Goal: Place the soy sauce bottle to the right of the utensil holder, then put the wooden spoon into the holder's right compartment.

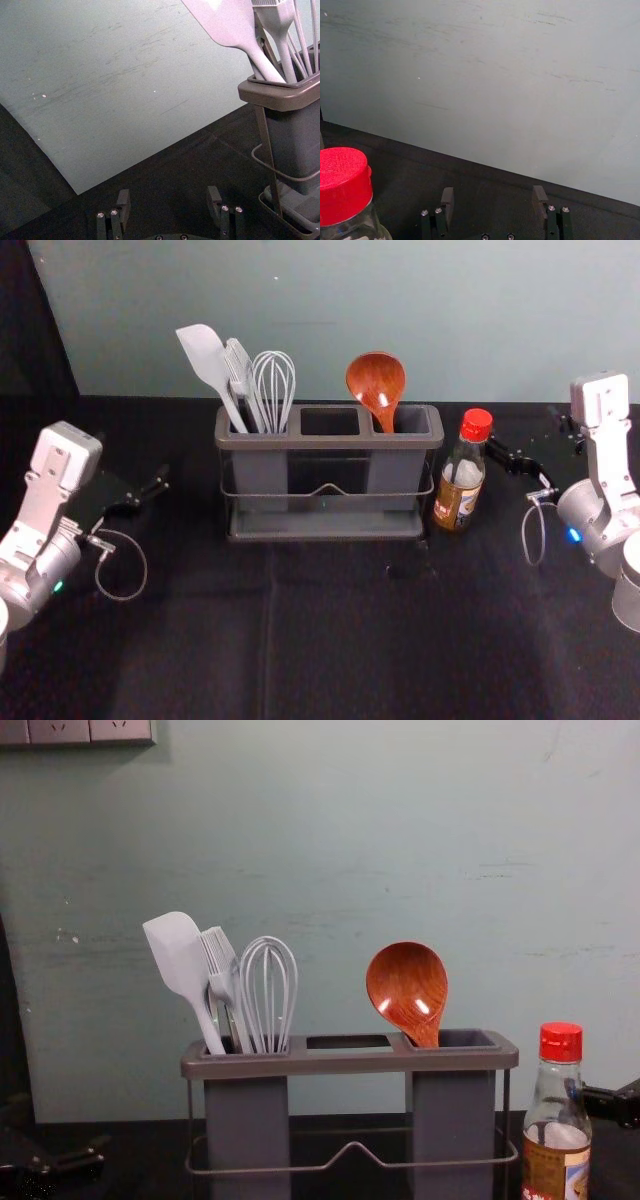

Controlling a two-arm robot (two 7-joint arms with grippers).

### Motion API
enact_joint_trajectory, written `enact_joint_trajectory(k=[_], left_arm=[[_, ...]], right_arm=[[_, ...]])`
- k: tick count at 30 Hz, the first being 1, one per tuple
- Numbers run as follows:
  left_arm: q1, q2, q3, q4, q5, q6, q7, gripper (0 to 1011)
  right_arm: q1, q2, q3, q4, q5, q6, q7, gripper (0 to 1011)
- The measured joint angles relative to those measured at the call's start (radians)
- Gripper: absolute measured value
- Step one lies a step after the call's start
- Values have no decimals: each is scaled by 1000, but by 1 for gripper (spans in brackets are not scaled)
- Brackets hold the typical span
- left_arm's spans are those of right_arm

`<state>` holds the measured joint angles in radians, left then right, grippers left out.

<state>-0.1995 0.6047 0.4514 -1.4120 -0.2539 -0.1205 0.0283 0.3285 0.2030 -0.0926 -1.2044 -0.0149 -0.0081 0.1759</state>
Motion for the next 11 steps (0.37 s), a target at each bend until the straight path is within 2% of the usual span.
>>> enact_joint_trajectory(k=[11], left_arm=[[0,0,0,0,0,0,0,1005]], right_arm=[[0,0,0,0,0,0,0,1003]])
